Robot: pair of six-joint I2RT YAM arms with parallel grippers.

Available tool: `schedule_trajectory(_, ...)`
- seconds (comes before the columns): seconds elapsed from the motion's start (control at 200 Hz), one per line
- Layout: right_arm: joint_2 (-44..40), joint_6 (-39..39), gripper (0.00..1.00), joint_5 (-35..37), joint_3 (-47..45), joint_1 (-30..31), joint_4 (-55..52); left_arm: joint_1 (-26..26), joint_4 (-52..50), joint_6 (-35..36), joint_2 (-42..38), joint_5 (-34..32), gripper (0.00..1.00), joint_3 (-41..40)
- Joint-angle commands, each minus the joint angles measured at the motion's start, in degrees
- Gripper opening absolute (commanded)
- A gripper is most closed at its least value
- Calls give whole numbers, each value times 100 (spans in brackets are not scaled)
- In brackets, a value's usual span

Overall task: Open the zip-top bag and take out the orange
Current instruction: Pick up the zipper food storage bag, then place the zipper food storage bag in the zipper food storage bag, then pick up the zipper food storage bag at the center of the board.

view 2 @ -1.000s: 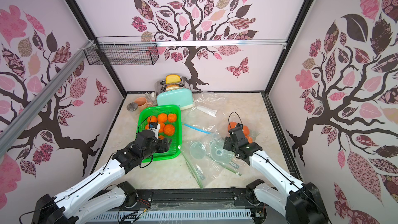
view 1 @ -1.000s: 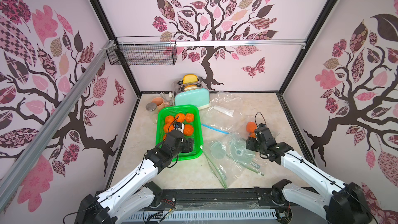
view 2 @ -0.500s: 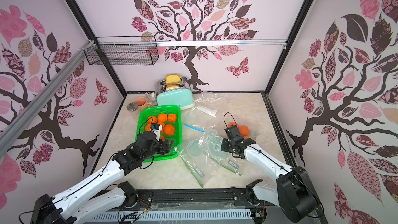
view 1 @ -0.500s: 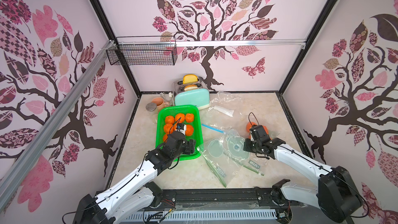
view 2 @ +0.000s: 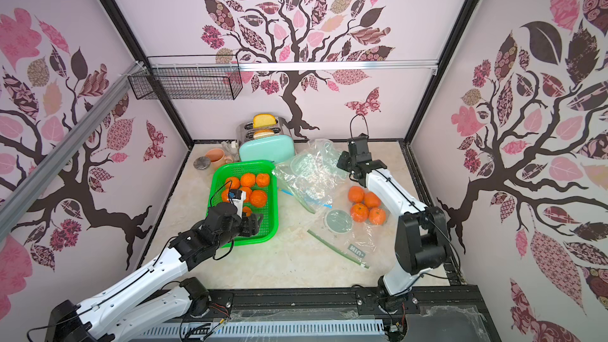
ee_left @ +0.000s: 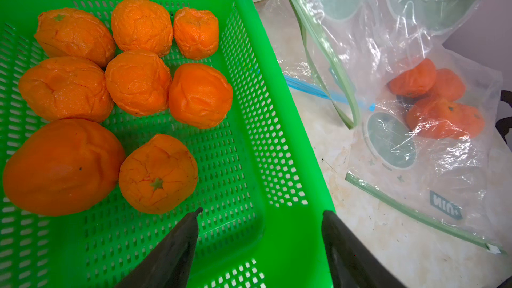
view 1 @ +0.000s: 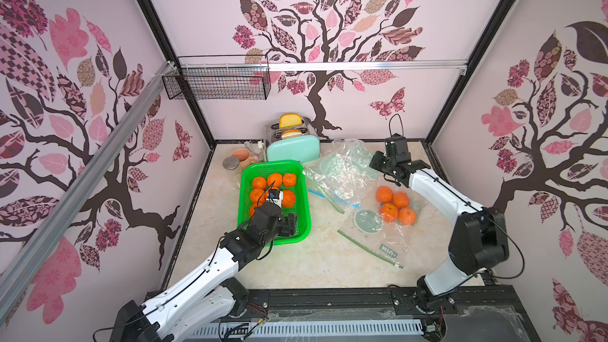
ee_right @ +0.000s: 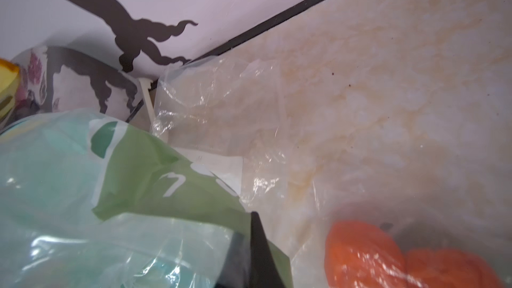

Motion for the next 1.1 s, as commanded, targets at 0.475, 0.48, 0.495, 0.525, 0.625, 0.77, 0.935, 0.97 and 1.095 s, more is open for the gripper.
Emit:
schedule_trajectory(0.475,-1314,-26,68,-103,-772,-73,-807,-156,582,7,-227,1357,72,-187)
schedule_trajectory(0.48,-1346,-20,67,-105,-830,-73,-811,-157,588,1,-235,1375,72,-192)
schedule_trajectory(0.495,-1560,-11,67,-105,-999,-73,-822,-167,600,-8,-241,1421,72,-197)
schedule_trajectory(0.525,-1924,38,64,-29,-1340,-91,-879,-180,613,-21,-266,1489,72,-227)
schedule_trajectory(0.625,-2994,165,60,142,-2143,-152,-1319,-193,636,-40,-327,1587,72,-302)
schedule_trajectory(0.77,-3852,437,60,560,-2526,-170,-2295,-235,600,-96,-347,1667,71,-342)
schedule_trajectory(0.935,-4241,694,61,542,-3044,-170,-2928,-263,644,-171,-383,1840,71,-403)
schedule_trajectory(0.97,-4277,782,61,474,-3132,-170,-3035,-278,633,-171,-404,1841,70,-409)
schedule_trajectory(1.095,-4357,1008,61,259,-3651,-170,-3128,-300,646,-202,-517,1841,70,-466)
